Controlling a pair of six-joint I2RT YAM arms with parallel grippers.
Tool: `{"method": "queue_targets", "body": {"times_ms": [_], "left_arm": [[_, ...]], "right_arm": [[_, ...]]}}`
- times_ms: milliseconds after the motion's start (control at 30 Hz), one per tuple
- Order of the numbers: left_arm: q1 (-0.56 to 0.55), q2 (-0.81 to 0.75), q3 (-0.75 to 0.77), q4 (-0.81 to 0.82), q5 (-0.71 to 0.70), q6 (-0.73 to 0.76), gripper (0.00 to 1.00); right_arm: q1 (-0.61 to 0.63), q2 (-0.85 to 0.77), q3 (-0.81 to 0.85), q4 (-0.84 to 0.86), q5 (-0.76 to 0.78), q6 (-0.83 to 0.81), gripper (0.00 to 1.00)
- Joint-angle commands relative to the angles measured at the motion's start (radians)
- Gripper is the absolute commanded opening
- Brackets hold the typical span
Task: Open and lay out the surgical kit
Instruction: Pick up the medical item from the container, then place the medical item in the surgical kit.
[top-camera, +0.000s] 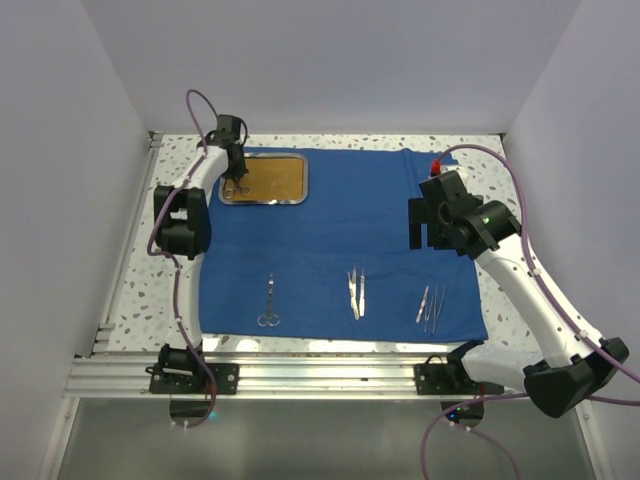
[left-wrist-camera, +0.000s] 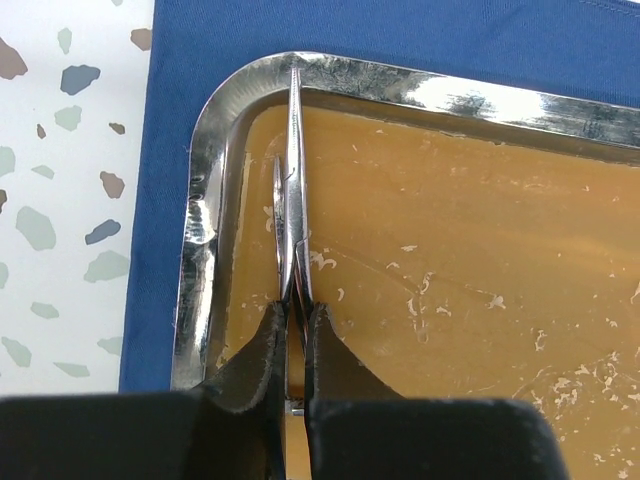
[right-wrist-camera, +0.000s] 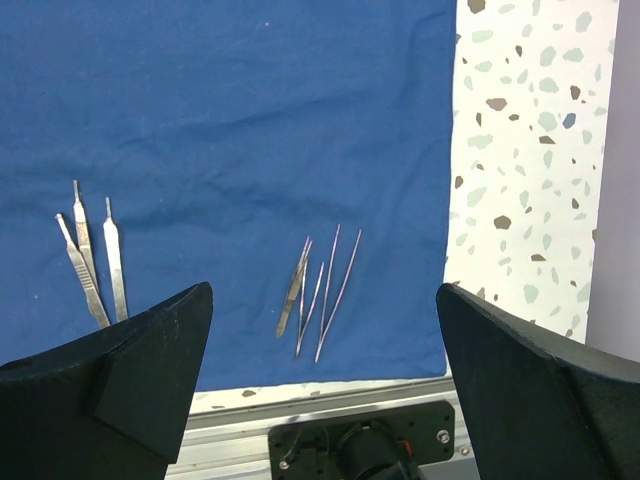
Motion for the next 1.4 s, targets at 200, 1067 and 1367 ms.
{"method": "queue_targets", "body": {"times_ms": [200, 1067, 1367], "left_arm": [[0.012, -0.056, 0.099, -0.035, -0.016, 0.006, 0.00], [-0.356, -1.131, -1.283, 0.005, -0.009, -0.333, 0.00], [-0.514, -1.254, -1.377, -0.018, -0.062, -0.496, 0.00]], "right_arm": [[0.001, -0.019, 0.011, 0.026, 0.013, 0.011, 0.98], [0.001, -0.113, -0.084, 0.140, -0.174, -0.022, 0.98], [0.010, -0.146, -0.117, 0.135, -0.248, 0.015, 0.97]]}}
